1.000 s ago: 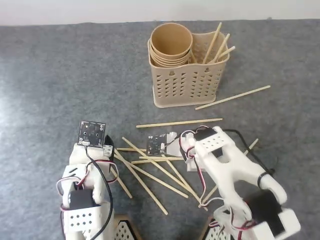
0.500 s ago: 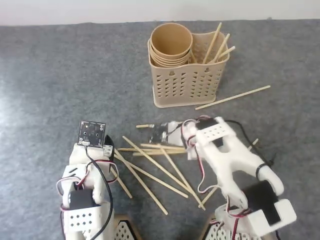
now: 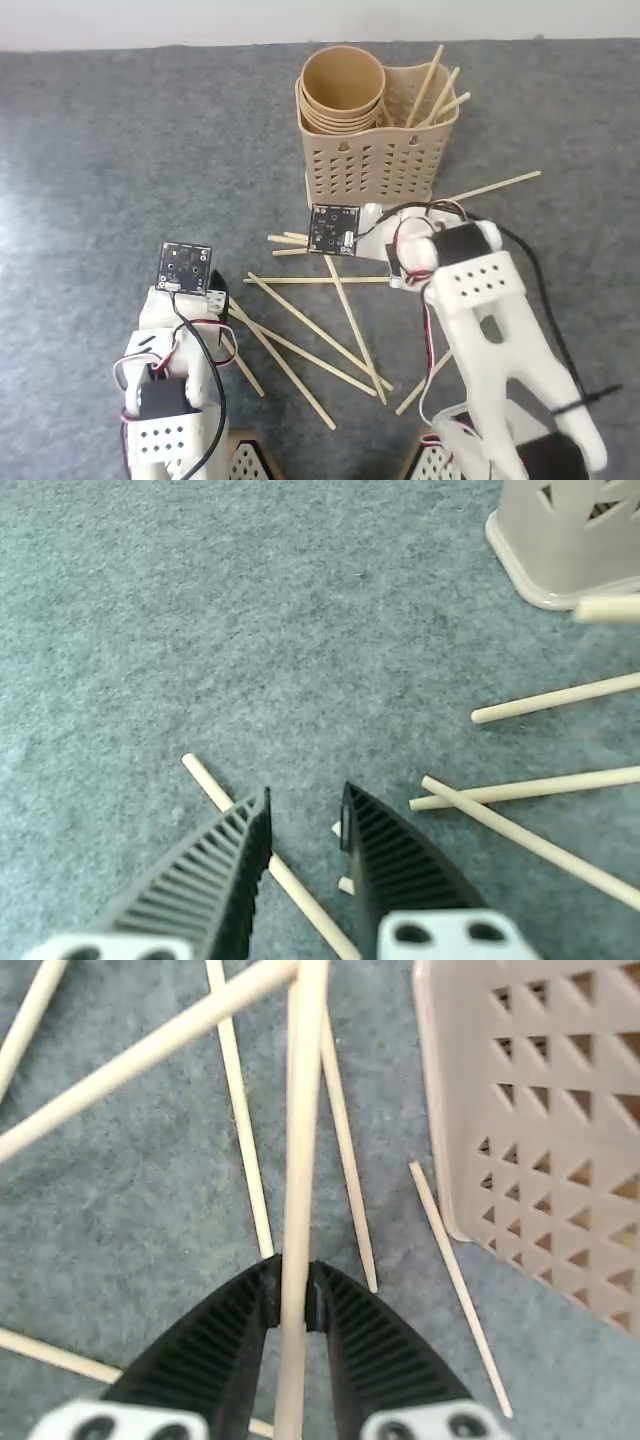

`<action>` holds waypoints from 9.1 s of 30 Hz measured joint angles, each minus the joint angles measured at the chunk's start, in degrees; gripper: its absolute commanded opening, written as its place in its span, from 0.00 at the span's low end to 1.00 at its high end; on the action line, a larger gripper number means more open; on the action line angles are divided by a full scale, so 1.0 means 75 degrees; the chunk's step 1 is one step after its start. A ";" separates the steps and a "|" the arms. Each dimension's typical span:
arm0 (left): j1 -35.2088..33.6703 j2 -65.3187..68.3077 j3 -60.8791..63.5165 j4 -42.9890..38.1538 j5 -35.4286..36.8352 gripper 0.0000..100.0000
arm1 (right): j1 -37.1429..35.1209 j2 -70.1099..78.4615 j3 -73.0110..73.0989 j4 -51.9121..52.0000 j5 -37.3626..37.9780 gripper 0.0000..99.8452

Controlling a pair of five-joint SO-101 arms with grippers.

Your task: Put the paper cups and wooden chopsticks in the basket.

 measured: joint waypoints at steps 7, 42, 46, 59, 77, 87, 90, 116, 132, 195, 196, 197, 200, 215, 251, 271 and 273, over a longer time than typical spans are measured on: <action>0.0000 0.0000 0.0000 0.0000 0.0000 0.11 | 0.0328 -0.0727 0.0000 -0.1207 -0.0785 0.01; 0.0000 0.0000 0.0000 0.0000 0.0000 0.11 | 0.1207 0.2415 -0.4853 -0.4829 -0.7642 0.01; 0.0000 0.0000 0.0000 0.0000 0.0000 0.11 | 0.0973 0.3048 -0.5790 -0.4454 -0.8240 0.01; 0.0000 0.0000 0.0000 0.0000 0.0000 0.11 | 0.0973 0.4419 -0.6001 -0.4583 -0.8451 0.01; 0.0000 0.0000 0.0000 0.0000 0.0000 0.11 | 0.1207 0.4853 -0.5943 -0.4900 -0.8451 0.15; 0.0000 0.0000 0.0000 0.0000 0.0000 0.11 | 0.1254 0.4853 -0.5931 -0.4173 -0.7807 0.19; 0.0000 0.0000 0.0000 0.0000 0.0000 0.11 | 0.1254 0.4771 -0.5931 -0.4114 -0.7807 0.19; 0.0000 0.0000 0.0000 0.0000 0.0000 0.11 | 0.2415 -0.0844 -0.5052 0.2415 -0.6541 0.19; 0.0000 0.0000 0.0000 0.0000 0.0000 0.11 | 0.2766 -0.7842 0.2145 0.1758 -0.5380 0.19; 0.0047 0.0000 0.0000 0.0000 0.0000 0.10 | 0.3083 -0.9987 0.7924 -0.0504 -0.8229 0.19; 0.0047 0.0000 0.0000 0.0000 0.0000 0.10 | 0.3083 -0.9987 0.7924 -0.0504 -0.8229 0.19; 0.0047 0.0000 0.0000 0.0000 0.0000 0.10 | 0.3083 -0.9987 0.7924 -0.0504 -0.8229 0.19; 0.0047 0.0000 0.0000 0.0000 0.0000 0.11 | 0.3083 -0.9987 0.7924 -0.0504 -0.8229 0.19; 0.1278 -0.0035 -0.3235 0.2872 -0.3001 0.11 | 0.3083 -0.9987 0.7924 -0.0504 -0.8229 0.19; 0.1688 1.0268 -0.7736 0.4560 0.2462 0.01 | 0.3083 -0.9987 0.7924 -0.0504 -0.8229 0.19; -0.0188 1.0350 -0.6881 0.3505 0.2426 0.05 | 0.3083 -0.9987 0.7924 -0.0504 -0.8229 0.19; -0.0176 1.0350 -0.6881 0.3388 0.2684 0.10 | 0.3083 -0.9987 0.7924 -0.0504 -0.8229 0.19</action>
